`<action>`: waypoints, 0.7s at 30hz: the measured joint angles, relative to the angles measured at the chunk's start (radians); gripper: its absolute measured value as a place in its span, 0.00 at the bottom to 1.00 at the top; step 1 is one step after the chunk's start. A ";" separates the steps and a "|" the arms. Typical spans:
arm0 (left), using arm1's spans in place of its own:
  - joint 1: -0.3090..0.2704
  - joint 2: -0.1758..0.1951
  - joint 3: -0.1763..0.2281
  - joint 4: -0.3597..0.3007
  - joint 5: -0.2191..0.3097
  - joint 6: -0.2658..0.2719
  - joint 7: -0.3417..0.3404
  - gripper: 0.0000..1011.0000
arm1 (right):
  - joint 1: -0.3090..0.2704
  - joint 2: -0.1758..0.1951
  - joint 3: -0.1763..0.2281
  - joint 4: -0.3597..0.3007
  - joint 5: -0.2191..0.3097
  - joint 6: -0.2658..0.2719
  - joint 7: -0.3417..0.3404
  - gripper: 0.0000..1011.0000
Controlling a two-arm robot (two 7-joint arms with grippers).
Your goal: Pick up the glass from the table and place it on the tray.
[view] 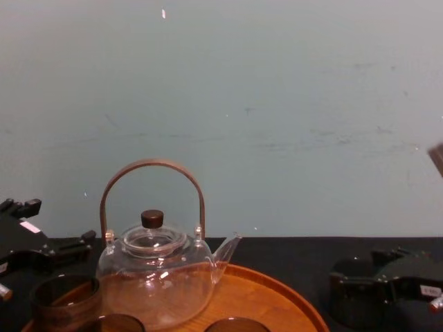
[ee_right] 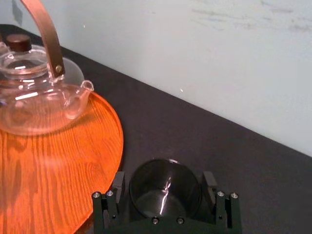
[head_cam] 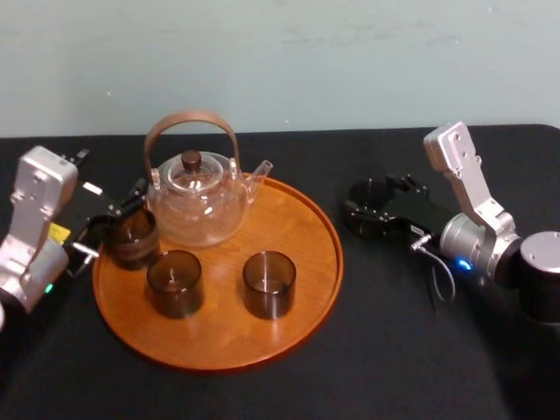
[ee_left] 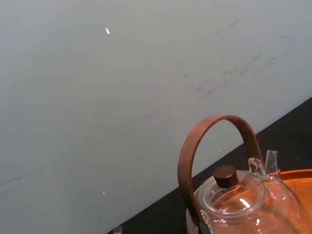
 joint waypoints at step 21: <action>0.000 0.000 0.000 0.000 0.000 0.000 0.000 0.99 | -0.004 0.002 0.001 -0.003 0.002 0.000 0.000 0.99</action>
